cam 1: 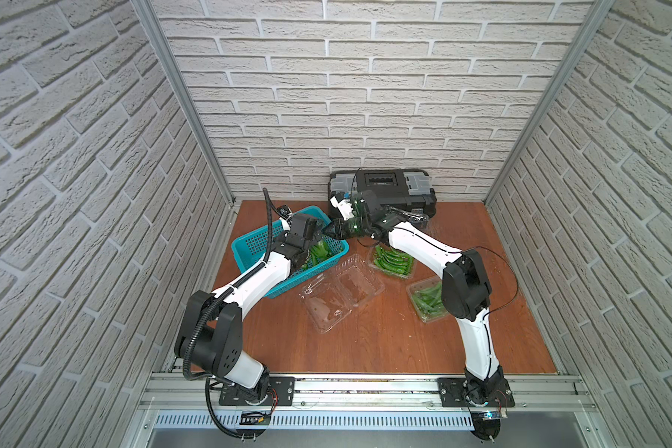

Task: Take small green peppers out of containers
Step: Place the green pepper in the basket.

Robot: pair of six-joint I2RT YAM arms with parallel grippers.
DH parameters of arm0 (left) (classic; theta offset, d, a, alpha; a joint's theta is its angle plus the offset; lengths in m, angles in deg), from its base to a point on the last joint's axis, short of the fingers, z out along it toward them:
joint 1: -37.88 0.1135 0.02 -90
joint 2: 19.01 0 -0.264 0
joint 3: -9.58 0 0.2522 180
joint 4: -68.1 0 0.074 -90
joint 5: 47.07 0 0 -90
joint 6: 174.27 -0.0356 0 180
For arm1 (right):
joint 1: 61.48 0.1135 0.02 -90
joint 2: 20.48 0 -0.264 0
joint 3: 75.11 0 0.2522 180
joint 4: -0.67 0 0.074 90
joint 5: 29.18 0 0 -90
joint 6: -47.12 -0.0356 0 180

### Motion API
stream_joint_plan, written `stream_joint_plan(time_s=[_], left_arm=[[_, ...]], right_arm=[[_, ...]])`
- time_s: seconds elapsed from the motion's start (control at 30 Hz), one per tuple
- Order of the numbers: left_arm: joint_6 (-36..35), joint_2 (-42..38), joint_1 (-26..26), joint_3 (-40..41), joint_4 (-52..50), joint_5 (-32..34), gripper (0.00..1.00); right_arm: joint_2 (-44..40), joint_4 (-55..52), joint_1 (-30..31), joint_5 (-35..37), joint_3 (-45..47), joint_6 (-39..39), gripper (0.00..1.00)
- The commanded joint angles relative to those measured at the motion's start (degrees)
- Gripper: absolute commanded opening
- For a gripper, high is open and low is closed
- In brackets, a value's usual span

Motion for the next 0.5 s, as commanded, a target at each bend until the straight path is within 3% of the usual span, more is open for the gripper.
stream_joint_plan(time_s=[0.0, 0.27, 0.47], left_arm=[[-0.7, -0.6, -0.6, 0.2, 1.1, 2.3, 0.98], [-4.5, 5.0, -1.2, -4.3, 2.8, -6.9, 0.98], [-4.9, 8.9, -1.7, -7.2, 3.0, -12.9, 0.98]], right_arm=[[-6.4, 3.6, -1.3, 3.4, 2.6, -0.3, 0.30], [-19.2, -4.6, -6.1, 17.2, 20.6, 3.9, 0.27], [-22.4, -9.8, -9.6, 19.5, 29.0, 7.1, 0.25]])
